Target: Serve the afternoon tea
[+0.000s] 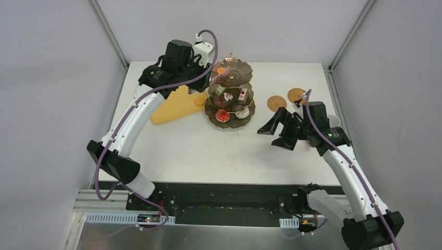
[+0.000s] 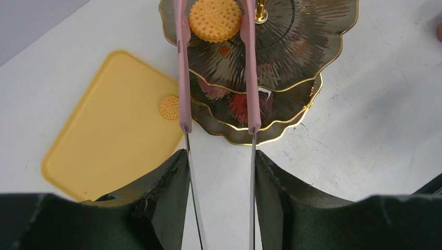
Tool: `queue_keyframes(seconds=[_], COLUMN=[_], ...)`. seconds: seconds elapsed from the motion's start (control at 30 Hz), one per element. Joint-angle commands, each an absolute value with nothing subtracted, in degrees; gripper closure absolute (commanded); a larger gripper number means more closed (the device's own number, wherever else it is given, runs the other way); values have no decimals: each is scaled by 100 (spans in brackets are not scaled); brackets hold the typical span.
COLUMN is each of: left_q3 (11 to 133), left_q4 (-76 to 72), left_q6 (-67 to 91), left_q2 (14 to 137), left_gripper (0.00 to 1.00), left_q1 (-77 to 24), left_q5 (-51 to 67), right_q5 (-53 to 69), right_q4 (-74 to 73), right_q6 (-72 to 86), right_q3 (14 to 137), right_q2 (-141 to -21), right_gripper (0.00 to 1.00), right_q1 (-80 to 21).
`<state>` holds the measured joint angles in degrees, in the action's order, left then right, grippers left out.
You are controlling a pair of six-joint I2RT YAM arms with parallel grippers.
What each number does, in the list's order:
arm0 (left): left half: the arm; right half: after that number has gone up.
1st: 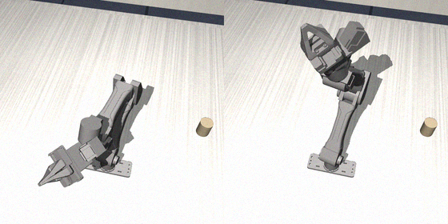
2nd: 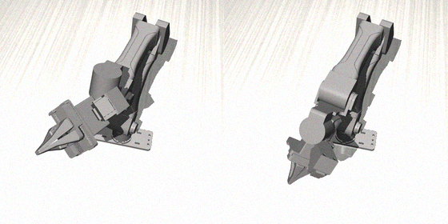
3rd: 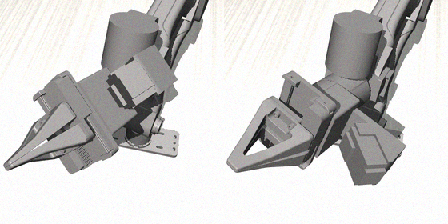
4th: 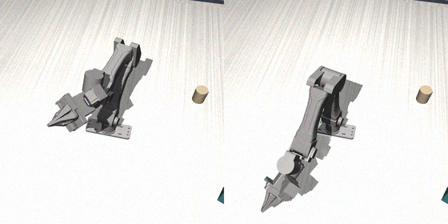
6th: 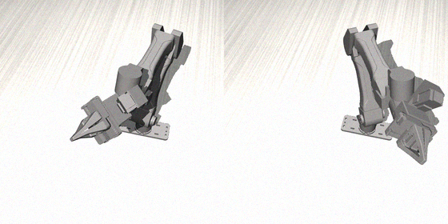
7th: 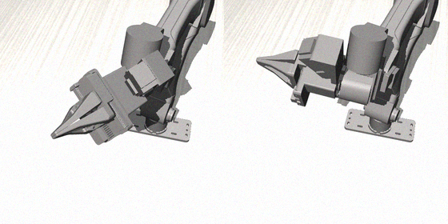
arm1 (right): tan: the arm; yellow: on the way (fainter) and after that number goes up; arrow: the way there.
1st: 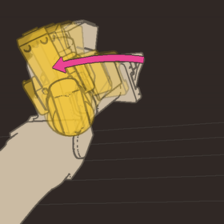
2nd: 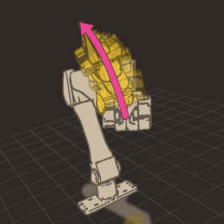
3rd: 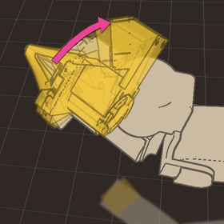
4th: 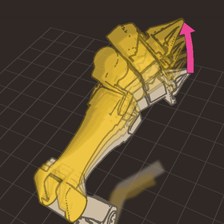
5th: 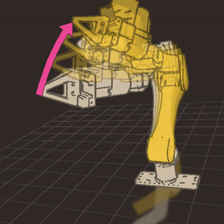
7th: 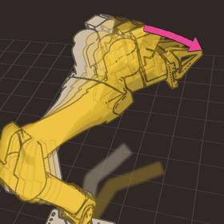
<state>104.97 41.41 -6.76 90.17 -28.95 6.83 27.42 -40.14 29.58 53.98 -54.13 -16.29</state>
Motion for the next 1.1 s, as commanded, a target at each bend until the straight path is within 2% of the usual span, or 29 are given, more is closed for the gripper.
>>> queue_keyframes(seconds=[0.0,0.27,0.4,0.5,0.67,0.9,1.0,1.07], left_q3=[10740,10764,10479,10048,9297,9660,9617,9453], left_q4=[3978,3786,3379,2885,2166,3590,4327,4595], left_q6=[-783,-776,-831,-751,-142,451,1122,1564], left_q2=[8919,8587,8080,7543,6606,7021,7282,7417], left_gripper=[54,53,54,55,55,55,54,52], left_q1=[-2953,-2953,-2937,-2927,-2927,-2883,-2324,-1620], left_q5=[549,454,-33,-933,-3161,-4676,-4247,-3148], right_q5=[2775,2795,2799,2804,2821,2891,2885,2883], right_q4=[-3978,-3977,-3979,-3981,-3974,-3910,-3925,-3955], right_q6=[2998,2987,2988,2983,2979,3001,2992,2989], right_q3=[5405,5414,5406,5397,5363,5339,5360,5370], right_q2=[-5305,-5295,-5269,-5258,-5262,-5306,-5309,-5300], right_gripper=[1,1,1,1,1,1,1,1], right_q1=[-1590,-1582,-1589,-1588,-1584,-1591,-1593,-1591])
